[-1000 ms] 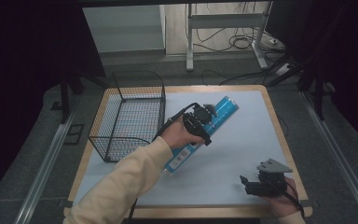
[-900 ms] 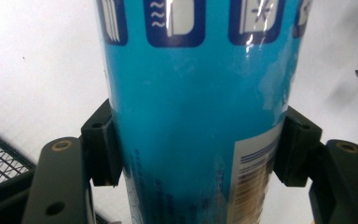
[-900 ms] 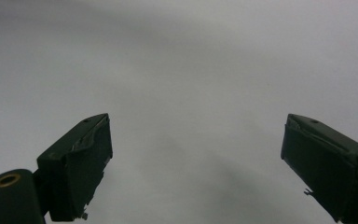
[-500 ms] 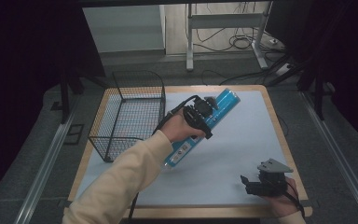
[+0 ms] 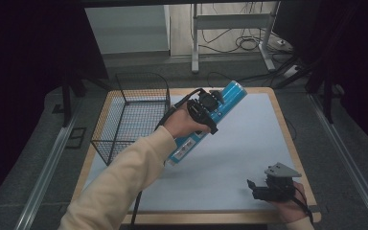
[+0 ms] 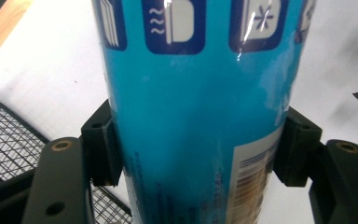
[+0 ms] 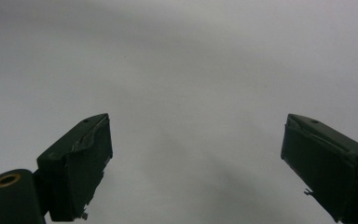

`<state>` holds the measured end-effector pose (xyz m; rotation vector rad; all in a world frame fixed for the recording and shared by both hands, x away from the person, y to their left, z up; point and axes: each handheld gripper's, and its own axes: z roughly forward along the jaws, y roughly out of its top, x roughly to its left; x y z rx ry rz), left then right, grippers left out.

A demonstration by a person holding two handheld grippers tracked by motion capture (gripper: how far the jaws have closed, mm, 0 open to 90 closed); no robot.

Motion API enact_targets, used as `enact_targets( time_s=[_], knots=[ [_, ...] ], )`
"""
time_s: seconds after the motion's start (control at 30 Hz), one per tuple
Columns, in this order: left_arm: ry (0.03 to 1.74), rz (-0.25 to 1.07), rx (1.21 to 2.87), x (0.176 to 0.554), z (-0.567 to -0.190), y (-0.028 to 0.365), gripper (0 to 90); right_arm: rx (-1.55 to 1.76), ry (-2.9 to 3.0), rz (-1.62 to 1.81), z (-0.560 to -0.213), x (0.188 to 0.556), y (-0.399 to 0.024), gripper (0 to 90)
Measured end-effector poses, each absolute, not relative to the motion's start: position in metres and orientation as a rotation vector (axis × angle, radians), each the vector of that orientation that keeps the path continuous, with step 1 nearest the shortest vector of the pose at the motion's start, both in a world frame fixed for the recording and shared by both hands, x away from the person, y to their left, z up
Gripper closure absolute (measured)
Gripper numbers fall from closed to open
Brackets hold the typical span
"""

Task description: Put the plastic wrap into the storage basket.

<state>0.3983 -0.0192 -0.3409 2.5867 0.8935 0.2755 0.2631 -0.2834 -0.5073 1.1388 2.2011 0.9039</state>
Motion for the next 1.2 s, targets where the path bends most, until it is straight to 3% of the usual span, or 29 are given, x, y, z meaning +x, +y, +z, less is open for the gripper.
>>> enact_targets(
  time_s=[1.2],
  knots=[
    [0.973, 0.376, 2.573, 0.437, -0.297, 0.007, 31.6, 1.149, 2.204, 0.904, -0.508, 0.265, -0.286, 8.8]
  ],
)
